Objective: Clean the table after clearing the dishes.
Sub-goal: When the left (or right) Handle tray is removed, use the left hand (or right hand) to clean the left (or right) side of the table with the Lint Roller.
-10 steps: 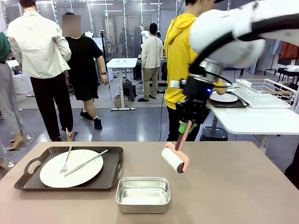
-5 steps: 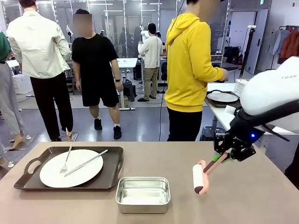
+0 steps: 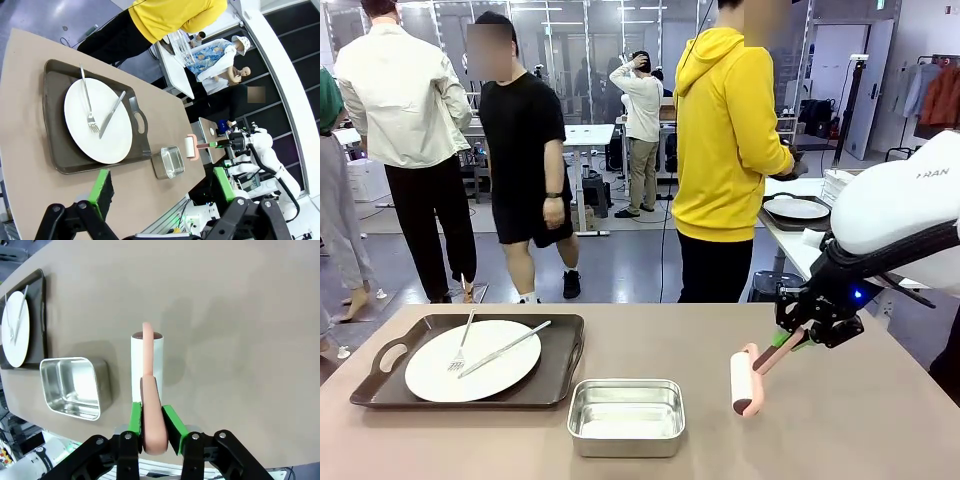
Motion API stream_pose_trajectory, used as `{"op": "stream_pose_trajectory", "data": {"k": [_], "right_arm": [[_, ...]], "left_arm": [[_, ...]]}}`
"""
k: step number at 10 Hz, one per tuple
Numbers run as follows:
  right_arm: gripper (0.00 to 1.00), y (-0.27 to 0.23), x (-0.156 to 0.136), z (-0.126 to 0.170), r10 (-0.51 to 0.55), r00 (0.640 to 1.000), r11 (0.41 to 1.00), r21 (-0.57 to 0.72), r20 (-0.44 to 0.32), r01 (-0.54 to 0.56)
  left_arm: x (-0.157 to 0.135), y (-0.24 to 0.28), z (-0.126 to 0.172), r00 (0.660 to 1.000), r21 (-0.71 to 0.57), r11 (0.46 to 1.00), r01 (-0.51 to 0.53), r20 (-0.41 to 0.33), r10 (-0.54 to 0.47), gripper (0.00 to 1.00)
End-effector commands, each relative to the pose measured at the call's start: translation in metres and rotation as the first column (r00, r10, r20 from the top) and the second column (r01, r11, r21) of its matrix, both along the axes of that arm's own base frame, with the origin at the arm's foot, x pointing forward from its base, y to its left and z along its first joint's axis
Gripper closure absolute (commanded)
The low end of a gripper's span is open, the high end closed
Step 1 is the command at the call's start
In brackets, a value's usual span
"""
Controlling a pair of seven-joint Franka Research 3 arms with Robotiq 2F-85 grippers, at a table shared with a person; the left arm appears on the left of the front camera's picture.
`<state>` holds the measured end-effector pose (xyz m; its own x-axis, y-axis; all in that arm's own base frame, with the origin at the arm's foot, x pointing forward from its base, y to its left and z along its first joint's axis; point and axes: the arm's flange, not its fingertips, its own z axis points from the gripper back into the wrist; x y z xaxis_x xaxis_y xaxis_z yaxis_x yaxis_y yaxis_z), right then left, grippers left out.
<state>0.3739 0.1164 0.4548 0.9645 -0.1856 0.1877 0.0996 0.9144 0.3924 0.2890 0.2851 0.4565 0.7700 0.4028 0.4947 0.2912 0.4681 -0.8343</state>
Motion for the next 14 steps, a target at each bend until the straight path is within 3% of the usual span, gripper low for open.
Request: {"op": "stream_pose_trajectory", "data": {"k": [1,4,7,11,14], "right_arm": [[0.76,0.0,0.0,0.0,0.0,1.0,1.0,-0.001,0.003,0.0],[0.76,-0.007,0.057,-0.004,0.067,0.998,0.993,0.098,-0.013,-0.065],[0.76,-0.009,0.101,-0.035,0.08,0.996,0.99,0.117,-0.041,-0.075],[0.76,-0.003,0.114,-0.071,0.058,0.997,0.984,0.173,-0.053,-0.048],[0.76,-0.025,0.099,-0.085,0.076,0.996,0.99,0.12,-0.042,-0.071]], "left_arm": [[-0.003,0.001,0.002,1.0,-0.007,1.0,0.002,0.009,-0.002,0.0],[-0.003,0.001,0.002,1.0,-0.007,1.0,0.002,0.009,-0.002,0.0],[-0.003,0.001,0.002,1.0,-0.007,1.0,0.002,0.009,-0.002,0.0],[-0.003,0.001,0.002,1.0,-0.007,1.0,0.002,0.009,-0.002,0.0],[-0.003,0.001,0.002,1.0,-0.007,1.0,0.002,0.009,-0.002,0.0]]}}
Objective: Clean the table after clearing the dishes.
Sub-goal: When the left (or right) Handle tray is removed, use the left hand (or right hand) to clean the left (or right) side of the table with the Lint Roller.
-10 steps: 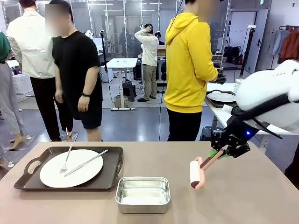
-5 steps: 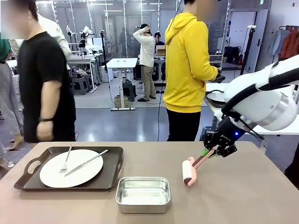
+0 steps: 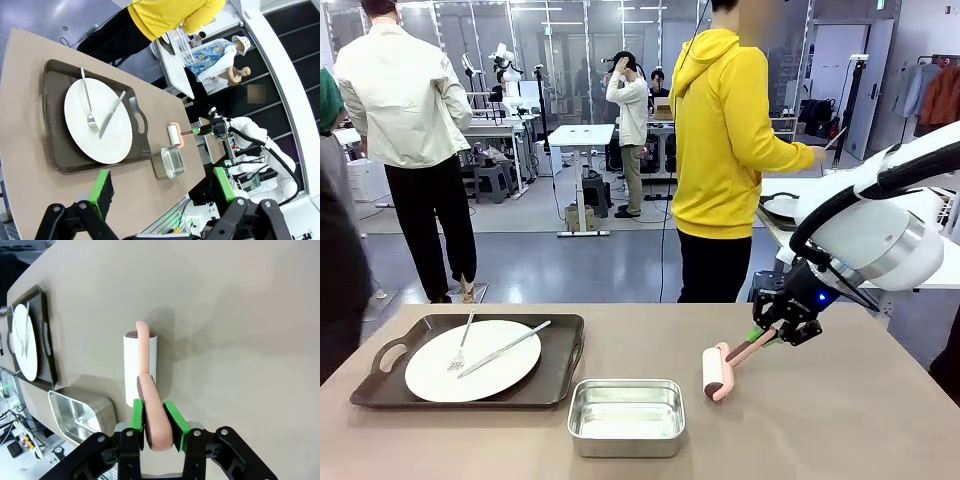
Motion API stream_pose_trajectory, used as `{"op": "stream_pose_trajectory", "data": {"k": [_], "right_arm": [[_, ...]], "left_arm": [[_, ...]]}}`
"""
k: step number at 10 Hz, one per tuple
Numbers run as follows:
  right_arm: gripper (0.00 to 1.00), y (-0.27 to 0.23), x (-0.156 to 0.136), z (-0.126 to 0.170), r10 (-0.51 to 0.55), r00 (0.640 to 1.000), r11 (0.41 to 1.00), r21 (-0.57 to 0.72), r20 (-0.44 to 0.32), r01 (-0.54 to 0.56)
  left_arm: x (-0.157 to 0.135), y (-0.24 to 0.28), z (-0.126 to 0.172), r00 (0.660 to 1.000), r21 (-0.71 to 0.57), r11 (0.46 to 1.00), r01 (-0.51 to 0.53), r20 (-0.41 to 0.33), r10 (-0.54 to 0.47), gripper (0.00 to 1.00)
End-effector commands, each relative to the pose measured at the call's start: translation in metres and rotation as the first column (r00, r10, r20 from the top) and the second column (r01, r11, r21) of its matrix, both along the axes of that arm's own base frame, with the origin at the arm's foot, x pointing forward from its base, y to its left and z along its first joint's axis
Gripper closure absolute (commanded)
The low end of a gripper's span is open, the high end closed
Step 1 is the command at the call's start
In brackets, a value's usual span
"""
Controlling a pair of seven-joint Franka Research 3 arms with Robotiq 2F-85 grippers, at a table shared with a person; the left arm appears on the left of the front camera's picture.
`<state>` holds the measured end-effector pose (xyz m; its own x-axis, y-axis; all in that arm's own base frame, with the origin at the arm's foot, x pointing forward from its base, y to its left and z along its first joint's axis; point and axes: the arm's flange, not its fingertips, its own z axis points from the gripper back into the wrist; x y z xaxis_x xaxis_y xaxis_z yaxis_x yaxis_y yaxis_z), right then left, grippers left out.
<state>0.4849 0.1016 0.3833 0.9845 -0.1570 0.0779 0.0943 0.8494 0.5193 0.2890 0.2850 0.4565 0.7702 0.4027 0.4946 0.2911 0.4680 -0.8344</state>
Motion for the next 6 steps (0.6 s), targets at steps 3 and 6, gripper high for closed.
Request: {"op": "stream_pose_trajectory", "data": {"k": [3,6], "right_arm": [[0.76,-0.051,-0.018,-0.007,0.039,0.998,0.994,-0.105,0.051,-0.034],[0.76,-0.104,-0.024,0.005,0.063,0.997,0.99,-0.126,0.054,-0.055]], "left_arm": [[-0.003,0.001,0.002,1.0,-0.007,1.0,0.002,0.01,-0.002,0.0],[-0.003,0.001,0.002,1.0,-0.007,1.0,0.002,0.01,-0.002,0.0]]}}
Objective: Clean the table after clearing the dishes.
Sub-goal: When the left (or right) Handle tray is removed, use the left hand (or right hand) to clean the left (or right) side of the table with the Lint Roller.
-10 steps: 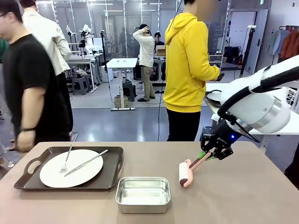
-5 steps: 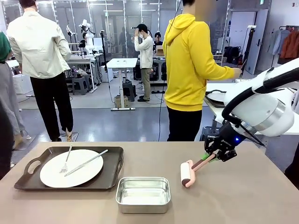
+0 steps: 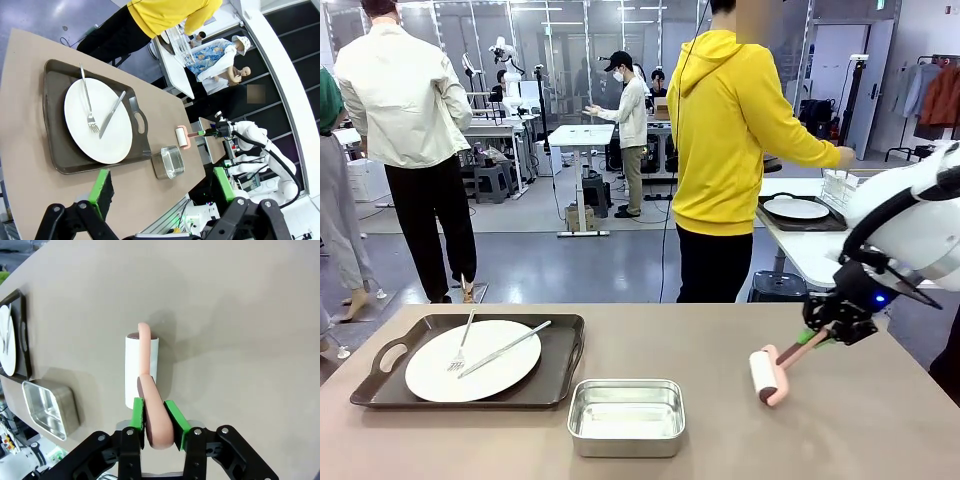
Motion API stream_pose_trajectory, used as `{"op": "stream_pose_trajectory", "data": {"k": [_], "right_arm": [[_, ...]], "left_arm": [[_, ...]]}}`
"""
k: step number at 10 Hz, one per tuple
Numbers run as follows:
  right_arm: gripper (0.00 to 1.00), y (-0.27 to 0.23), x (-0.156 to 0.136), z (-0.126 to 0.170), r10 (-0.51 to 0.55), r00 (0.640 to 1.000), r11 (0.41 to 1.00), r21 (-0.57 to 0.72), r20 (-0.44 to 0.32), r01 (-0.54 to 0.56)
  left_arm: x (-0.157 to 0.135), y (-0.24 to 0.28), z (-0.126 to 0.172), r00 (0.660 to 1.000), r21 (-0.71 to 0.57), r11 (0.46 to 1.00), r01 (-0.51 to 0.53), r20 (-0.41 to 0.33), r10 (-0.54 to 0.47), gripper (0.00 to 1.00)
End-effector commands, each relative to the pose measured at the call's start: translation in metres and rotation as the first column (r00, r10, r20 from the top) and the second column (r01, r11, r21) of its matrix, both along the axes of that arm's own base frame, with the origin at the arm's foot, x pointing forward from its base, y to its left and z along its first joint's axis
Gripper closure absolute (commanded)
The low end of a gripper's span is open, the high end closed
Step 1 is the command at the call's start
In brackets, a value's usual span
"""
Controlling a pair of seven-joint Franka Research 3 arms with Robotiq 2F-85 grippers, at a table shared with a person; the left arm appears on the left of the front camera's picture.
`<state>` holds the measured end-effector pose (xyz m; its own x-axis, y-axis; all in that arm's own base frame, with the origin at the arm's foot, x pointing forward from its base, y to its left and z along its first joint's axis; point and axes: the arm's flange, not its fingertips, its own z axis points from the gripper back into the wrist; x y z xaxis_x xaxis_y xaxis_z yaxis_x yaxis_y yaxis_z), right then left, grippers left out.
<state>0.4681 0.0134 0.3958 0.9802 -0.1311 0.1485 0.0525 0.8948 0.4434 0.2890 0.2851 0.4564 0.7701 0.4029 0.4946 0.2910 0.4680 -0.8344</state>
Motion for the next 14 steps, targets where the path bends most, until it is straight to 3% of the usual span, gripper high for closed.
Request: {"op": "stream_pose_trajectory", "data": {"k": [1,9,12,14], "right_arm": [[0.76,-0.033,-0.008,-0.007,0.049,0.999,0.998,-0.037,-0.006,-0.049],[0.76,-0.14,-0.007,0.01,0.034,0.999,0.993,-0.114,-0.035,-0.038],[0.76,-0.12,-0.02,0.031,0.072,0.997,0.991,-0.109,0.007,-0.071],[0.76,-0.093,-0.043,0.058,0.128,0.989,0.976,-0.184,0.072,-0.113]], "left_arm": [[-0.003,0.001,0.002,1.0,-0.007,1.0,0.002,0.009,-0.002,0.0],[-0.003,0.001,0.002,1.0,-0.007,1.0,0.002,0.009,-0.002,0.0],[-0.003,0.001,0.002,1.0,-0.007,1.0,0.002,0.009,-0.002,0.0],[-0.003,0.001,0.002,1.0,-0.007,1.0,0.002,0.009,-0.002,0.0]]}}
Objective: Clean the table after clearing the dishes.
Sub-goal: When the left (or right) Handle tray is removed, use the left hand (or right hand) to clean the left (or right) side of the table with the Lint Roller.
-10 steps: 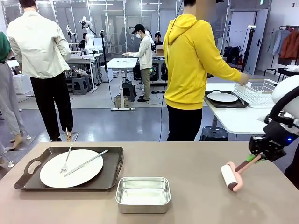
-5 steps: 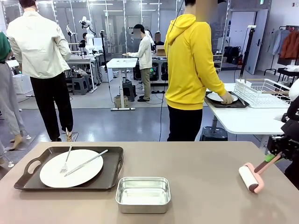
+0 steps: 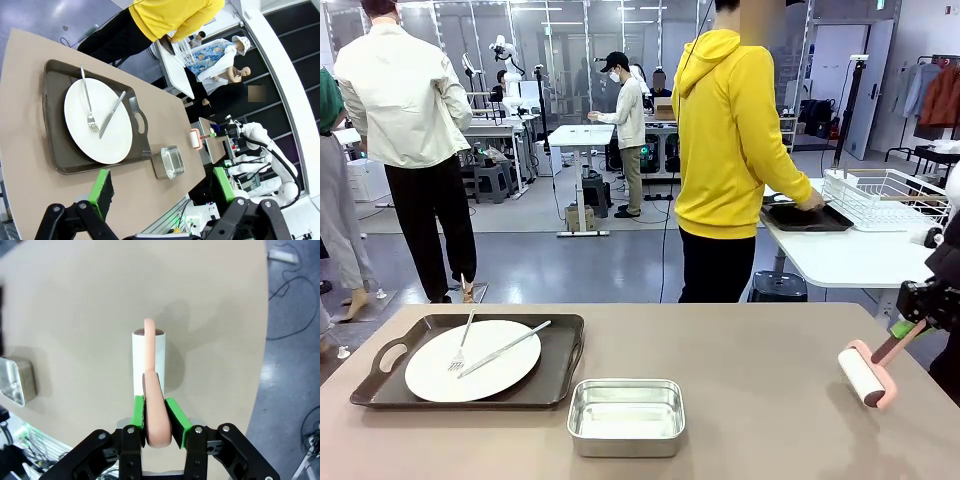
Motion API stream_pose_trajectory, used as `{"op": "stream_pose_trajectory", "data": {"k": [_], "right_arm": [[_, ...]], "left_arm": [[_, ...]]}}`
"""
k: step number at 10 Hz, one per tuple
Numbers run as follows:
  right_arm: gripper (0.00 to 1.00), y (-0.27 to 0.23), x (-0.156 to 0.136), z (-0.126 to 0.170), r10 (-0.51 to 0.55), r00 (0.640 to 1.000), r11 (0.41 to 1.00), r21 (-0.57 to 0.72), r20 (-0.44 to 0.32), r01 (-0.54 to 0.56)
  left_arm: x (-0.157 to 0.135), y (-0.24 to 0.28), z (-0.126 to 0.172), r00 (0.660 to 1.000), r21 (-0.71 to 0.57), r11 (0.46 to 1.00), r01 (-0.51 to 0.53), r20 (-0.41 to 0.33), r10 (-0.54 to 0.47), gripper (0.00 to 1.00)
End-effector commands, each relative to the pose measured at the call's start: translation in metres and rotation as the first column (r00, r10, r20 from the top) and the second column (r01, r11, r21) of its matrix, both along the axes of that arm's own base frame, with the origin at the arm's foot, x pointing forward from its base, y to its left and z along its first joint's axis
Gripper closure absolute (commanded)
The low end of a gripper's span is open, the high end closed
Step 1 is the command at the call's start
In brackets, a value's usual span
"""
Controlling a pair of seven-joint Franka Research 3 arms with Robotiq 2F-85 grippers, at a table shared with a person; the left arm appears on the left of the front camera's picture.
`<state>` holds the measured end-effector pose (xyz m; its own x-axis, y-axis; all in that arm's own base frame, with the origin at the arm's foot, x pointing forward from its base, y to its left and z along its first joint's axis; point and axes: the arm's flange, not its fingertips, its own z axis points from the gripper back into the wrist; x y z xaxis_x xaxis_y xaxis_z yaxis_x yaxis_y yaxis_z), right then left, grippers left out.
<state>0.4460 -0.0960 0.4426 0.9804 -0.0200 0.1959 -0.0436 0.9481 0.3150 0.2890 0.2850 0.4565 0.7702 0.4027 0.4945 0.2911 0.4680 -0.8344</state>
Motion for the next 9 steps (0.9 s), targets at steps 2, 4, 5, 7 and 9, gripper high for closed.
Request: {"op": "stream_pose_trajectory", "data": {"k": [2,4,5,7,9], "right_arm": [[0.76,0.04,-0.038,0.034,0.054,0.994,0.997,-0.062,0.095,-0.048],[0.76,0.055,-0.043,0.037,0.019,0.992,0.998,-0.058,0.126,-0.012],[0.76,0.06,-0.04,0.031,-0.002,0.993,0.997,-0.071,0.119,0.011],[0.76,0.047,-0.039,0.043,0.072,0.992,0.997,-0.048,0.108,-0.067],[0.76,0.047,-0.039,0.043,0.072,0.992,0.997,-0.048,0.108,-0.067]], "left_arm": [[-0.003,0.001,0.002,1.0,-0.007,1.0,0.002,0.01,-0.002,0.0],[-0.003,0.001,0.002,1.0,-0.007,1.0,0.002,0.01,-0.002,0.0],[-0.003,0.001,0.002,1.0,-0.007,1.0,0.002,0.01,-0.002,0.0],[-0.003,0.001,0.002,1.0,-0.007,1.0,0.002,0.01,-0.002,0.0],[-0.003,0.001,0.002,1.0,-0.007,1.0,0.002,0.01,-0.002,0.0]]}}
